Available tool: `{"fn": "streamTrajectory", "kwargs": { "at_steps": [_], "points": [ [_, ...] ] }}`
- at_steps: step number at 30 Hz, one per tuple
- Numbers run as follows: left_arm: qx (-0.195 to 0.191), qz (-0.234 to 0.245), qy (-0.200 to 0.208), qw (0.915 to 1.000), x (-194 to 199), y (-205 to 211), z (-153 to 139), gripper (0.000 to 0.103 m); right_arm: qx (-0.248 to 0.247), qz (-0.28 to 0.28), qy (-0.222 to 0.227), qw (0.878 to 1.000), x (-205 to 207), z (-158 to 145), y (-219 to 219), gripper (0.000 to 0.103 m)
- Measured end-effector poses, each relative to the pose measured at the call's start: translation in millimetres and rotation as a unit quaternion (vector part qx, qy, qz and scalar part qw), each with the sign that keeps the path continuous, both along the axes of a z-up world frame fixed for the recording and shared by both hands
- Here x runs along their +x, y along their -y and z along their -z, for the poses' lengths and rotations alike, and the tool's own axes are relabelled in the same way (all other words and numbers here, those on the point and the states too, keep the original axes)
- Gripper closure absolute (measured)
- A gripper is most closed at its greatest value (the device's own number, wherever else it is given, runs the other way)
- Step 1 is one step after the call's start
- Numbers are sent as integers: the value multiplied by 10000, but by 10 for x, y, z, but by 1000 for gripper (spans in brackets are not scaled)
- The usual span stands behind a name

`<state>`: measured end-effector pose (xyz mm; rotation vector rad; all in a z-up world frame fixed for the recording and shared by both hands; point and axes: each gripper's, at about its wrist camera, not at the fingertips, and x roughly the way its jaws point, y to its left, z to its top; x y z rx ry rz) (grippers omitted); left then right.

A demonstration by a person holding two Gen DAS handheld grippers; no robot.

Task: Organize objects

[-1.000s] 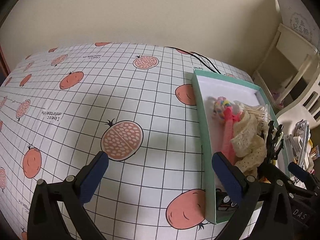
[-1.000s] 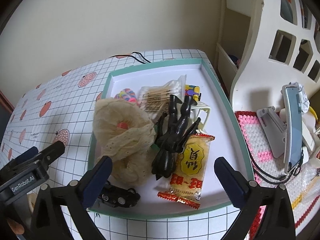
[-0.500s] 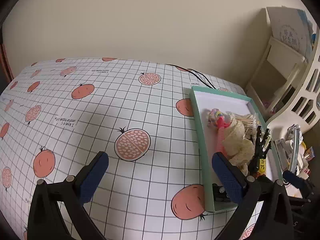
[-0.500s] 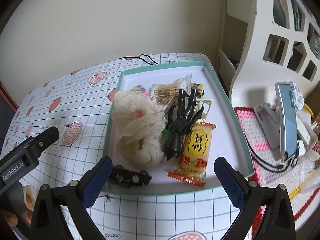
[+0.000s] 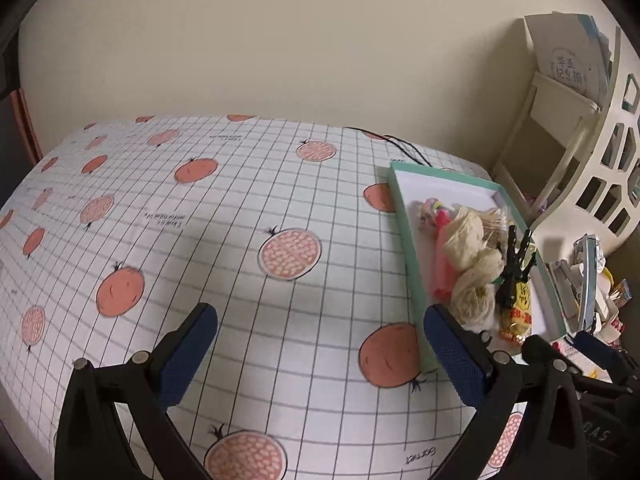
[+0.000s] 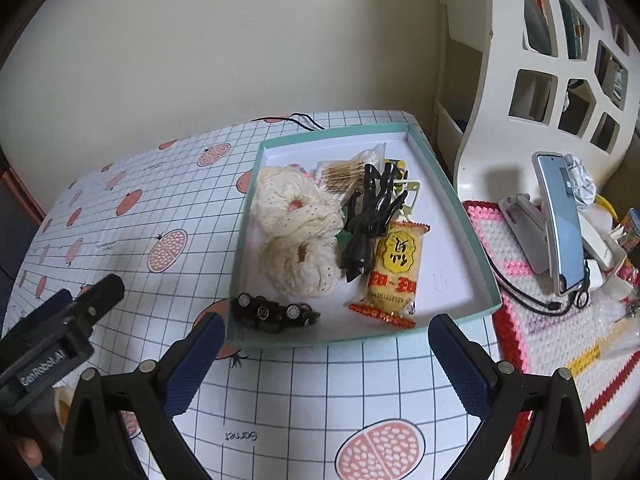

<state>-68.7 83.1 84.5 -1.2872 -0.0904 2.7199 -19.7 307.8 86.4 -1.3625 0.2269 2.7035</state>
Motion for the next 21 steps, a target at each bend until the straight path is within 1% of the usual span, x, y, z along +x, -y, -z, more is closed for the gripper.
{"fn": "streamTrajectory", "kwargs": {
  "at_steps": [5,11,21],
  "points": [
    [-144,-24,-16,9999,151,33,52,0,168,-96,-29,9998,113,21,93,0],
    [-216,-18,-45,9998,325,45,105,0,0,-116,-107,9999,239,52,151,0],
    [-151,-144,114,9997,501,181,319,0,201,-248,-201,9993,381,145,347,0]
  ]
}}
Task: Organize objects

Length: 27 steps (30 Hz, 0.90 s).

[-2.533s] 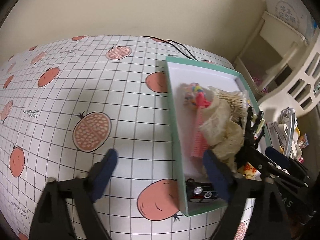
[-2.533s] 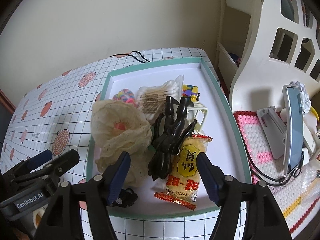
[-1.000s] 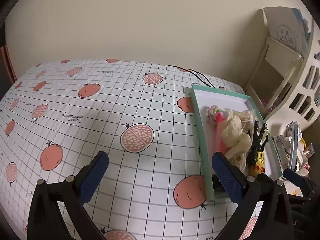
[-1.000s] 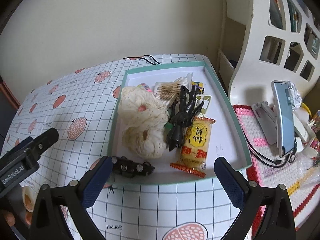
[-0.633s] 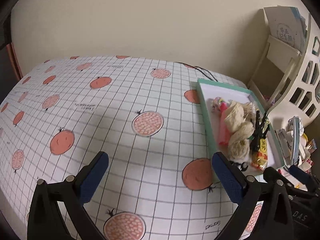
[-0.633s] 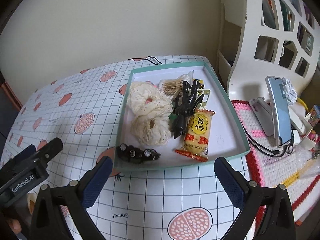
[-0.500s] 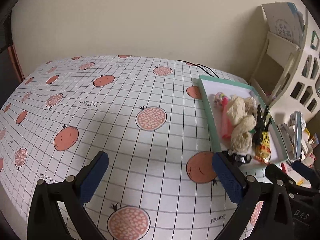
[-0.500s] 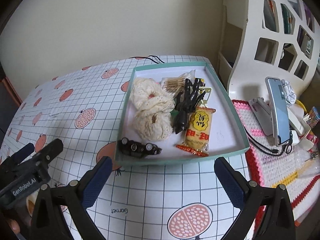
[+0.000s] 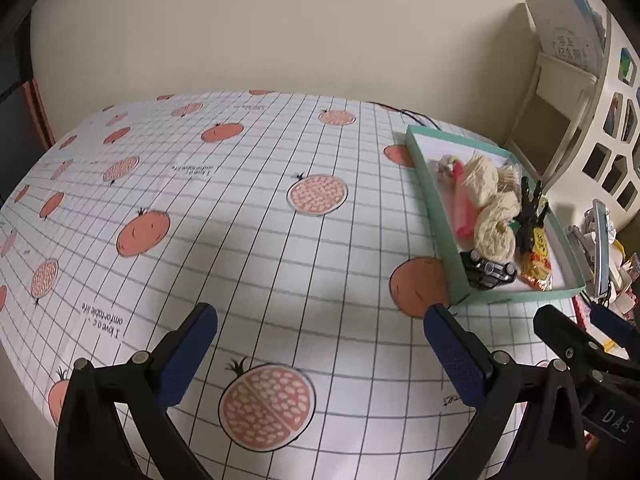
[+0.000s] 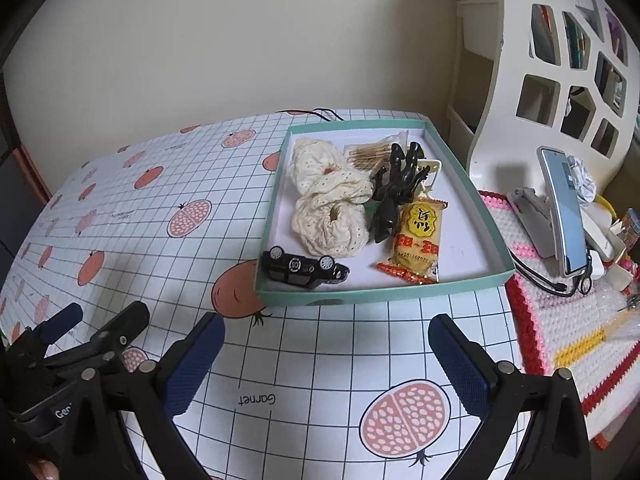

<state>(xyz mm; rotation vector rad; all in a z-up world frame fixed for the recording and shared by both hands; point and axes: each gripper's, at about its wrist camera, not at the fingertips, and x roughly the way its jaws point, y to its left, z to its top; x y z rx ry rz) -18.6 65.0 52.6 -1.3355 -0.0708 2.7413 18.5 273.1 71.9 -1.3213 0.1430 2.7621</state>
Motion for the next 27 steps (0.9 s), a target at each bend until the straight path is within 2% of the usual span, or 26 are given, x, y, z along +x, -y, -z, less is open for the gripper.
{"fn": "streamTrajectory", "kwargs": {
  "at_steps": [3,17,27],
  "points": [
    [90,-34,76,9999,37,53,67,0,56,-23,9,10000,27,43,32,0],
    [70,-360,38,9993,113,201,215,0,231,-180,-35,9996,113,243,198,0],
    [-43,-389,370,9985,117,250,438,0,151,-89,192,9997,114,445,185,0]
  ]
}}
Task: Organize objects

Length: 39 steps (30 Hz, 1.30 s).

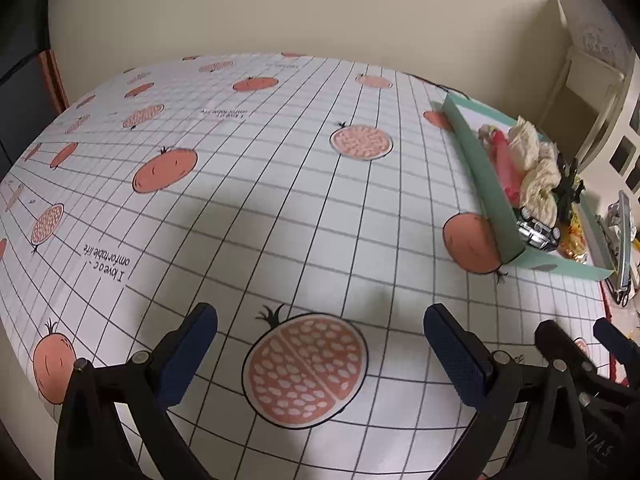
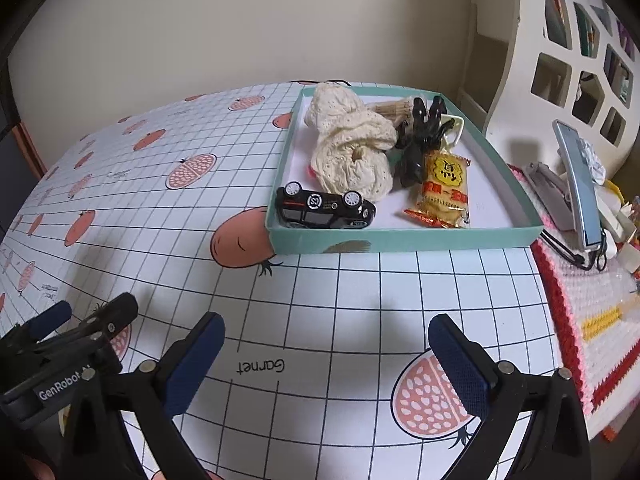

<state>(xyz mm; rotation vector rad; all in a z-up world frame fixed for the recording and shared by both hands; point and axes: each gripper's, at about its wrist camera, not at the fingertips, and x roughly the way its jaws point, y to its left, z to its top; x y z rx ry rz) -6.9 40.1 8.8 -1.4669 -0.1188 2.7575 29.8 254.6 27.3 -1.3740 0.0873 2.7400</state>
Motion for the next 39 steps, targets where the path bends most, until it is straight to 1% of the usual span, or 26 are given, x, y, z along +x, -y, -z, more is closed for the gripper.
{"fn": "streamTrajectory", "kwargs": {
  "at_steps": [6,9,20,30,39],
  "points": [
    [49,-115,123,9998,4,50,110,0,42,137,45,9999,-10,65,-43,0],
    [7,-133,135,9998,-4,53,138,0,26,200,50,9998,-27,85,-74,0],
    [-187,-195,72,9996,-28,55,172,0,201,284,80,9994,-48,163,-104,0],
    [-374,-214,18,9991,-43,30,194,0,230,315,143,9991,-75,242,-110,0],
    [-382,-280,-42,9989,-39,22,198,0,229,393,190,9988,-98,305,-124,0]
  ]
}}
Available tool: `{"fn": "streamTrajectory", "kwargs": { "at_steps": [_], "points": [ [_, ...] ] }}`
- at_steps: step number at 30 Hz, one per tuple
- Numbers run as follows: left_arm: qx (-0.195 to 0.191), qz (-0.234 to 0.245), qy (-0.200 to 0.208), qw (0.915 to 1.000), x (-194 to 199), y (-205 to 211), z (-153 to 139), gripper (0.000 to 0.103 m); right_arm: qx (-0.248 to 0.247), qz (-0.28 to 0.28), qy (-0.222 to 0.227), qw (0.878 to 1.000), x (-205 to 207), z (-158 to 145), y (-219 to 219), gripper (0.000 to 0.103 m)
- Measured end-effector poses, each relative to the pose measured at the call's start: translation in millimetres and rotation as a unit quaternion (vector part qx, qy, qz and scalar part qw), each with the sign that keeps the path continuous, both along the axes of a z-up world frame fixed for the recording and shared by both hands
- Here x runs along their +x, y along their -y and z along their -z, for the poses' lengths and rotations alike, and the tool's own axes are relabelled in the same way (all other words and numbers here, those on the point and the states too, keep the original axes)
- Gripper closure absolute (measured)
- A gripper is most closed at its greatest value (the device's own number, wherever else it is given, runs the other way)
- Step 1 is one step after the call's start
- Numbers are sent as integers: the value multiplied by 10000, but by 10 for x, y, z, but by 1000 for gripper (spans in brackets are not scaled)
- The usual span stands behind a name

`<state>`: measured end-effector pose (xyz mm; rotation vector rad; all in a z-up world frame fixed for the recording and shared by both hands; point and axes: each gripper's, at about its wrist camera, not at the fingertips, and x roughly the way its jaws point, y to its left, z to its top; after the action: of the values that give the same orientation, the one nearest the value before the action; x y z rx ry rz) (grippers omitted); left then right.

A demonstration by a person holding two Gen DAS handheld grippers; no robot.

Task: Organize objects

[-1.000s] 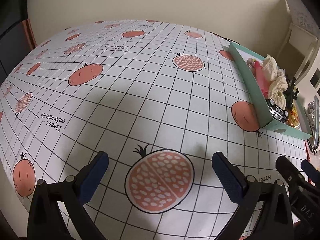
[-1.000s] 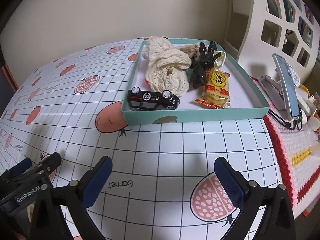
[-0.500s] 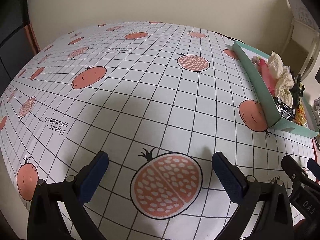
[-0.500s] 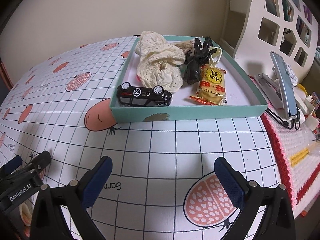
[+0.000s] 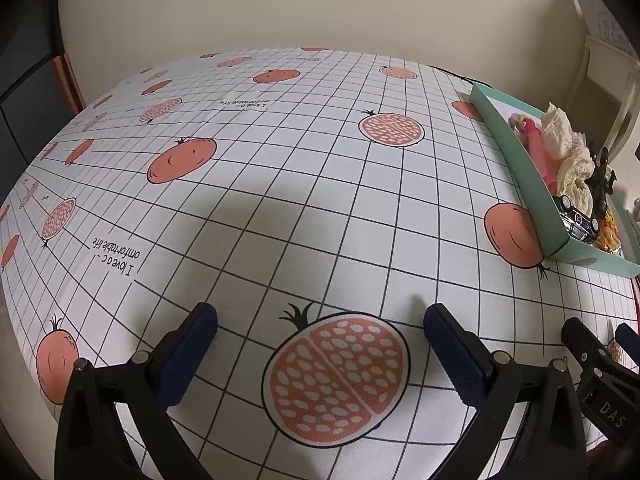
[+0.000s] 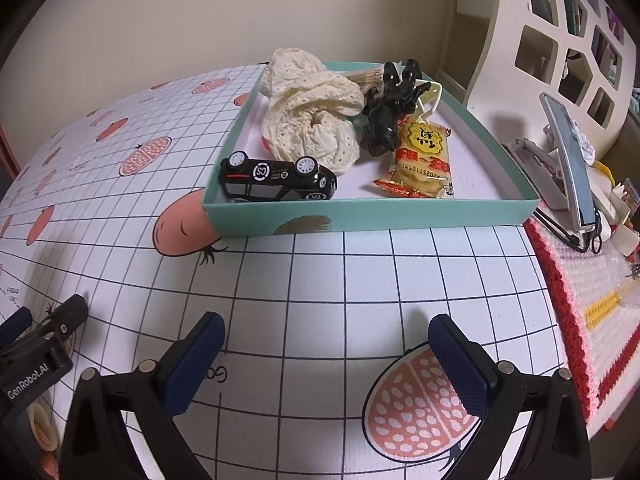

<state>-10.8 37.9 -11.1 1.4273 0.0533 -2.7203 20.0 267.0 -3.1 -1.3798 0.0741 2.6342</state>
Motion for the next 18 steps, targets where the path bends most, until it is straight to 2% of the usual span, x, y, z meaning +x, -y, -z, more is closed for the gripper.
{"fn": "streamTrajectory", "kwargs": {
  "at_steps": [18],
  "points": [
    [-28,-30,-126,9999,25,-10,9,0,-49,71,-96,9999,27,12,-27,0]
  ]
}}
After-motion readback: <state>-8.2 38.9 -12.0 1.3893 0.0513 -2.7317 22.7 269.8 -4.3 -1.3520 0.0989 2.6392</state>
